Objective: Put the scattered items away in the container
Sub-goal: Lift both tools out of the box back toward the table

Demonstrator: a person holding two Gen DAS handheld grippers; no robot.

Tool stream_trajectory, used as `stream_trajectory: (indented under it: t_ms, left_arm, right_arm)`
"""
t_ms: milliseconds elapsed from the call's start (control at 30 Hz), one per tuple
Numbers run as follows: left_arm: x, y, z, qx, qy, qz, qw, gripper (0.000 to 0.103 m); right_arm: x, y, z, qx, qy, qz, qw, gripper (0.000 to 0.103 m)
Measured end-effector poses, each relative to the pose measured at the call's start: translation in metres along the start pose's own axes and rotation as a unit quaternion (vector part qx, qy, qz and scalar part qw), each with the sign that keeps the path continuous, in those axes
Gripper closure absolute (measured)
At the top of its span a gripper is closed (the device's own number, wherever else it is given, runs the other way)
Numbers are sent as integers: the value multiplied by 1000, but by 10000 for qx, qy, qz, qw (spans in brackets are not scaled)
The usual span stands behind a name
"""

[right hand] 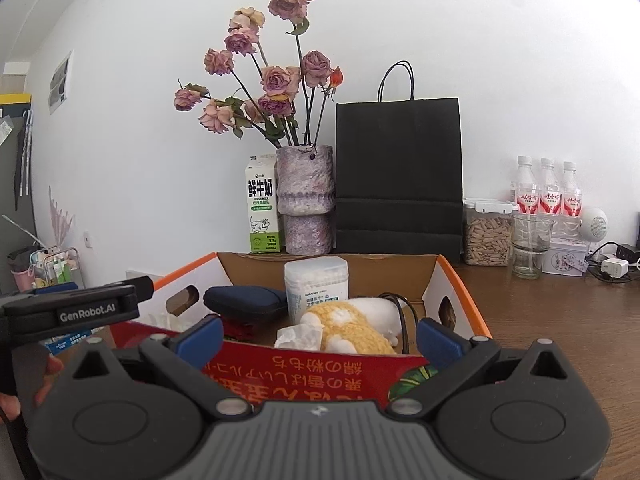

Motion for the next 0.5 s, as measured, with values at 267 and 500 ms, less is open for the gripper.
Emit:
stream_trajectory:
  t_ms: [267, 500]
  left_arm:
    - [14, 28, -5, 214, -79, -137, 9996, 0]
    - [17, 44, -13, 406, -273, -271, 9984, 0]
  right_arm:
    - [-9, 32, -14, 278, 72, -111, 9995, 0]
    - [-14, 56, -22, 523, 151, -178, 9984, 0]
Point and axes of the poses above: each gripper's, at about its wrist camera, not at the fingertips, and y roughly against the way its jaws point, x to its left, z to its top, the point moved 2 cm from there along -y, roughly the way its jaws point, and after that the axes turned 9 degrees about -x, right-handed, at the moved point
